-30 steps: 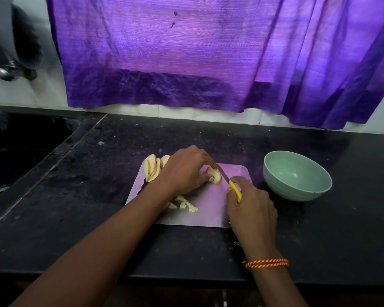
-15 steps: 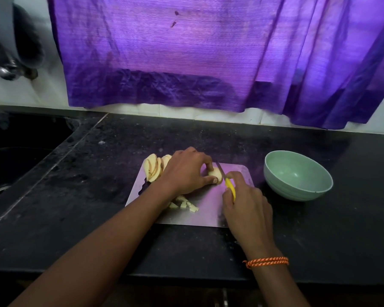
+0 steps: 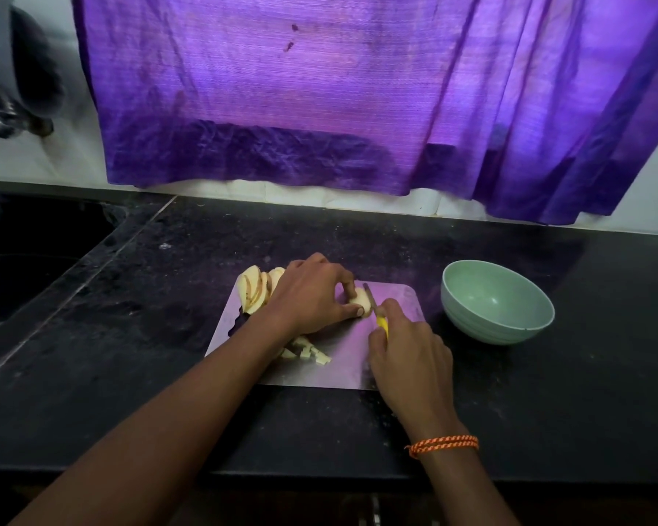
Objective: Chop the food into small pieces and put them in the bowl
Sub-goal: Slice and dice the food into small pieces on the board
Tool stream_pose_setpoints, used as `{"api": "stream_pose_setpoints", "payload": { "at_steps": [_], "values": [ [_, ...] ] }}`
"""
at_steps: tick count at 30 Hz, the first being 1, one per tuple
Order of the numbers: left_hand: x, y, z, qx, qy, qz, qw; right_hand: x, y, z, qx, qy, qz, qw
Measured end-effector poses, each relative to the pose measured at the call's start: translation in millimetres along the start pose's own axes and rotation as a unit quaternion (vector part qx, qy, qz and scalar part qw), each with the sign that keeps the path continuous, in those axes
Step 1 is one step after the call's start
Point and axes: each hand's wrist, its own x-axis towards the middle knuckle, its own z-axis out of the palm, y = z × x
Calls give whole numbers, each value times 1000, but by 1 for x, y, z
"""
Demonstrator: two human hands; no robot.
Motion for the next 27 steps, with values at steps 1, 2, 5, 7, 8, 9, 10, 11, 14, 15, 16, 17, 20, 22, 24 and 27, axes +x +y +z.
{"api": "stream_pose_setpoints", "payload": {
  "at_steps": [1,2,5,7,8,9,10,11,14,15,16,17,20,22,24,27],
  "values": [
    [0,0,0,1,0,1,1000,0,0,0,-2,-4,-3,1000],
    [0,0,0,2,0,1,1000,0,1,0,-4,-7,-7,1000],
    [1,0,0,2,1,-1,1000,2,4,0,4,-9,-16,1000],
    [0,1,0,1,-2,-2,1000,7,6,2,19,-14,-22,999],
    [0,1,0,1,-4,-2,1000,9,7,3,25,-16,-24,999],
    [0,1,0,2,-3,0,1000,11,7,4,30,-16,-26,999],
    [-1,1,0,5,0,1,1000,12,7,5,32,-15,-27,999],
    [-2,2,-1,8,5,1,1000,12,7,5,33,-15,-27,999],
    [-3,4,0,24,22,1,999,7,7,2,27,-14,-25,999],
    [-3,4,0,33,27,1,999,3,7,1,23,-14,-23,999],
    [-4,4,1,43,31,-2,999,-2,8,-1,18,-12,-20,1000],
    [-3,4,0,51,35,-7,998,-7,9,-3,13,-10,-19,1000],
    [-3,2,0,67,45,-26,996,-20,12,-7,-9,-6,-18,1000],
    [-4,2,0,66,44,-31,996,-26,13,-9,-13,-10,-16,1000],
    [-4,2,0,59,39,-27,997,-28,12,-12,-4,-7,-11,1000],
    [-3,1,0,43,29,-23,998,-26,10,-16,21,11,9,1000]
  ]
}}
